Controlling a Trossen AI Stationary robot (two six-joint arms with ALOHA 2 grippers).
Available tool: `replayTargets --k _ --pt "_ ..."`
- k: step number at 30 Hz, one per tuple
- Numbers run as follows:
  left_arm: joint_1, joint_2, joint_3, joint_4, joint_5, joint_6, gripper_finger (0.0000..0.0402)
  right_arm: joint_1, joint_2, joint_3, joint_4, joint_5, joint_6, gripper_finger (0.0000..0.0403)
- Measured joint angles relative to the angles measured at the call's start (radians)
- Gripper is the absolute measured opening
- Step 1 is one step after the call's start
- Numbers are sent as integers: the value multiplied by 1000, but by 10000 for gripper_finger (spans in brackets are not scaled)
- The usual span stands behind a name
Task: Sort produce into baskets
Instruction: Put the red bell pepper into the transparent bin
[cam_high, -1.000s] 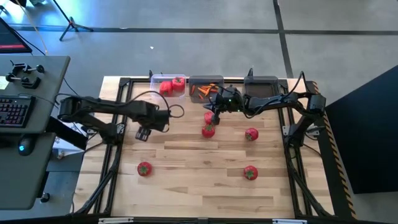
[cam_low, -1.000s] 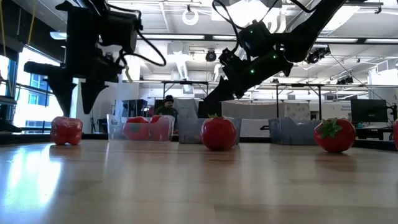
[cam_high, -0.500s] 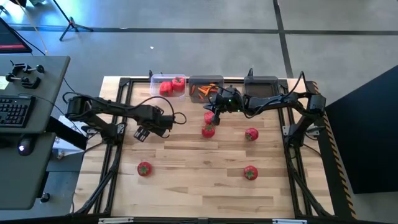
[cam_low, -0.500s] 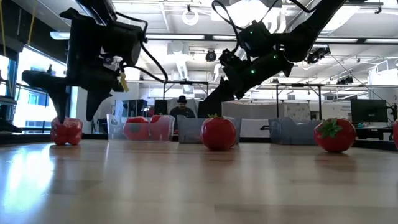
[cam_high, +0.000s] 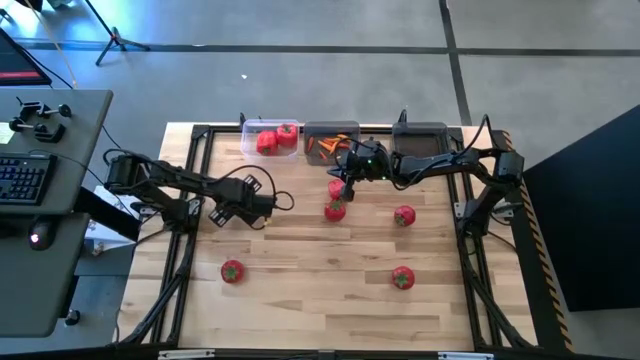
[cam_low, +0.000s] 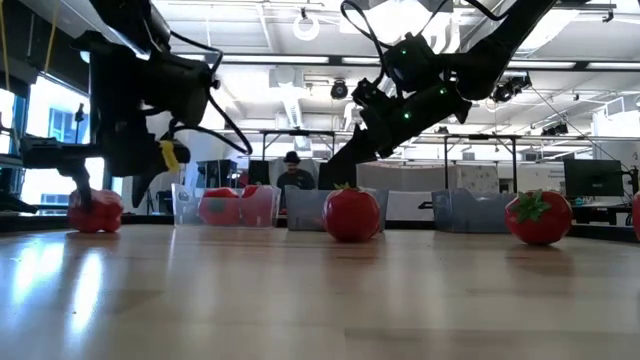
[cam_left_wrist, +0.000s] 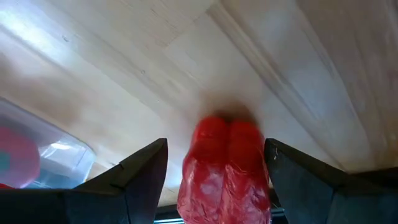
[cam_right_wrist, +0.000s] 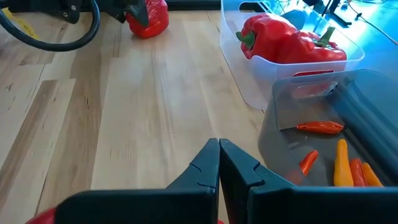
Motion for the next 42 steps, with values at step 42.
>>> replayTargets --k 42 --pt "178 -22 0 -10 94 -76 150 0 0 0 -18 -6 -8 0"
